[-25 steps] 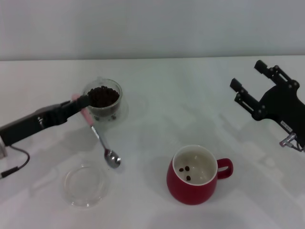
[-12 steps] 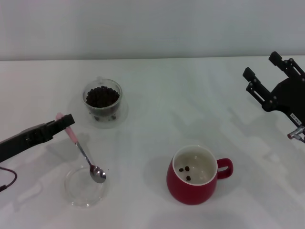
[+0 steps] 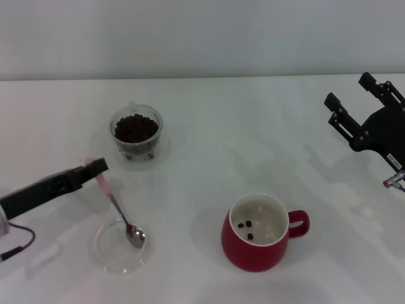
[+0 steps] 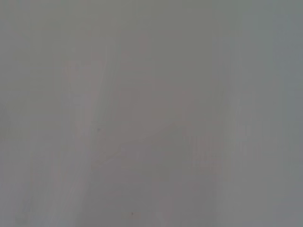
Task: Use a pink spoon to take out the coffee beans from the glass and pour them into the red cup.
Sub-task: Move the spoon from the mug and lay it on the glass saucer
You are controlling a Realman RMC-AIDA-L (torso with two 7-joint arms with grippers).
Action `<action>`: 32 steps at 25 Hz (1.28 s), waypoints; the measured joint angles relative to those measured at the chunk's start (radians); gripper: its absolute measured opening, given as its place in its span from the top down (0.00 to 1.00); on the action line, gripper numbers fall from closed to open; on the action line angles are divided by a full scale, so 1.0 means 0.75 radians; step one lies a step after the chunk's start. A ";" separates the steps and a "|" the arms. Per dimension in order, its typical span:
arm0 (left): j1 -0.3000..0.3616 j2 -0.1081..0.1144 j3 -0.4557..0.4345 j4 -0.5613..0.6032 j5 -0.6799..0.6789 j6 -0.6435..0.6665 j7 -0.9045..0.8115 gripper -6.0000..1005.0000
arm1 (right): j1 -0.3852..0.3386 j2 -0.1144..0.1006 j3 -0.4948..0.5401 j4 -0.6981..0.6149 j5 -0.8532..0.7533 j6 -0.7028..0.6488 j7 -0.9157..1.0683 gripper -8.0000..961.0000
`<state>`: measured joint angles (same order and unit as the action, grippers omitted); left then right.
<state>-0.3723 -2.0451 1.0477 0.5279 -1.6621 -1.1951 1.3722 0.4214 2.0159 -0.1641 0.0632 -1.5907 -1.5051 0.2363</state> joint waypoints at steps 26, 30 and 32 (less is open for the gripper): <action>-0.041 -0.024 0.000 -0.155 0.013 0.057 0.034 0.69 | -0.010 0.002 -0.005 0.032 -0.006 0.007 -0.006 0.23; -0.038 -0.024 0.000 -0.148 0.014 0.079 0.056 0.57 | -0.010 0.002 -0.006 0.032 -0.007 0.007 -0.006 0.23; -0.037 -0.024 0.000 -0.147 0.019 0.085 0.065 0.46 | -0.010 0.002 -0.005 0.032 -0.009 0.008 -0.006 0.23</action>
<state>-0.4004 -2.0628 1.0477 0.4180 -1.6480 -1.1310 1.4207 0.4141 2.0172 -0.1679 0.0875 -1.5977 -1.4989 0.2319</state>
